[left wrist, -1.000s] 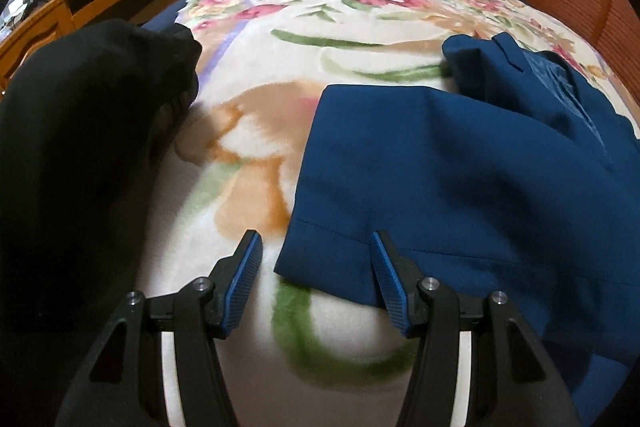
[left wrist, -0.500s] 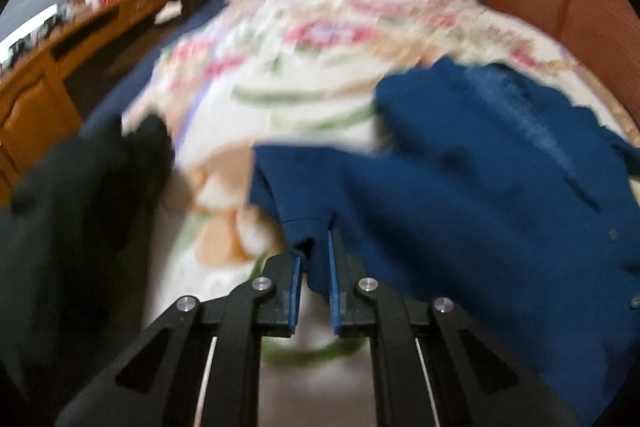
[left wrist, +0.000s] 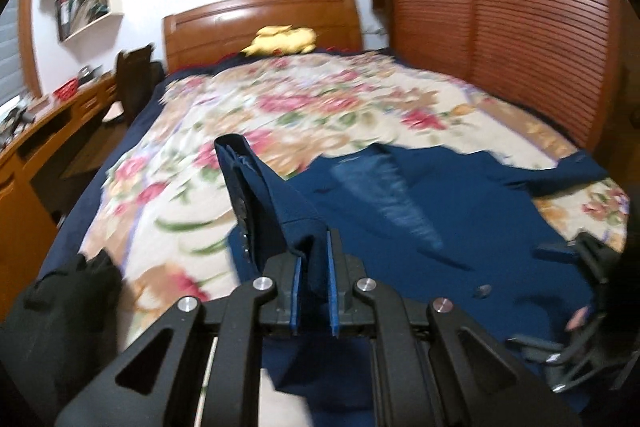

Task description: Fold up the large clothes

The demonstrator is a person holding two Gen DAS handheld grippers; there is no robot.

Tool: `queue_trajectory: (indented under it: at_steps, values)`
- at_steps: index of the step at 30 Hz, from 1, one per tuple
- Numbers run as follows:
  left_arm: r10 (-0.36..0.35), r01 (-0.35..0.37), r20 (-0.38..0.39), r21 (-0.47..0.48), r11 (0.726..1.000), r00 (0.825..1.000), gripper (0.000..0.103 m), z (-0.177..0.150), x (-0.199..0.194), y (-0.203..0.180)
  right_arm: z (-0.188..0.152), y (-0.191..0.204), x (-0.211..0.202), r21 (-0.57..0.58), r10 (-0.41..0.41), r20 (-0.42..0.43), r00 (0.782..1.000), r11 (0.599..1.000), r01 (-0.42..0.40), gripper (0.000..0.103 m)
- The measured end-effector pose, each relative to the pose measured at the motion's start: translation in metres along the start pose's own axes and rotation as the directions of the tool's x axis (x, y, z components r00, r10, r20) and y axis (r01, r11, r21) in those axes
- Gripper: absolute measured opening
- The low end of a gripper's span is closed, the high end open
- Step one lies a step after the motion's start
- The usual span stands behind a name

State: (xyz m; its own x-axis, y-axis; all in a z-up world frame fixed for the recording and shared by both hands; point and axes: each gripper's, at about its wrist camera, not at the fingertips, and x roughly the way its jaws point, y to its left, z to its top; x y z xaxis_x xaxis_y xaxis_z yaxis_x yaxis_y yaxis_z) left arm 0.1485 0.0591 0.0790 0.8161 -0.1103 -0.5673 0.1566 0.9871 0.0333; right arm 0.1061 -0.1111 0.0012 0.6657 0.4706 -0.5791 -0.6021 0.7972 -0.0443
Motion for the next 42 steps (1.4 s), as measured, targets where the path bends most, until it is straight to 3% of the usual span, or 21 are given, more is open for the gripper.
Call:
queue_trajectory:
  at_steps: [7,11,15,20,25,35,42]
  values:
    - [-0.110,0.107,0.044,0.063,0.992,0.993,0.006,0.016,-0.015,-0.054,0.000,-0.012,-0.008,0.019,-0.018,0.012,1.000,1.000,0.018,0.103]
    - [-0.145,0.143,0.027,0.089,0.986,0.989,0.007,0.019,-0.019,-0.078,-0.001,-0.025,-0.015,0.039,-0.036,0.022,0.999,0.999,0.036,0.103]
    - [-0.144,0.141,0.019,0.118,0.983,0.989,0.019,0.012,-0.018,-0.090,-0.002,-0.038,-0.022,0.069,-0.059,0.033,0.998,0.996,0.057,0.103]
    - [-0.173,0.170,0.033,0.085,0.982,0.984,0.037,-0.009,-0.027,-0.086,-0.002,-0.050,-0.025,0.096,-0.075,0.034,0.997,0.993,0.071,0.103]
    - [-0.153,0.151,0.050,0.051,0.987,0.987,0.054,-0.040,-0.033,-0.073,-0.002,-0.050,-0.023,0.094,-0.074,0.032,0.997,0.993,0.070,0.103]
    - [-0.065,0.071,0.062,-0.092,0.993,0.996,0.056,-0.095,-0.023,-0.029,0.000,-0.046,-0.002,0.065,-0.056,-0.006,0.998,0.996,0.056,0.101]
    - [-0.032,0.037,0.051,-0.097,0.995,0.998,0.056,-0.117,-0.019,-0.018,-0.006,-0.032,0.026,0.022,-0.020,-0.078,0.997,1.000,0.022,0.095]
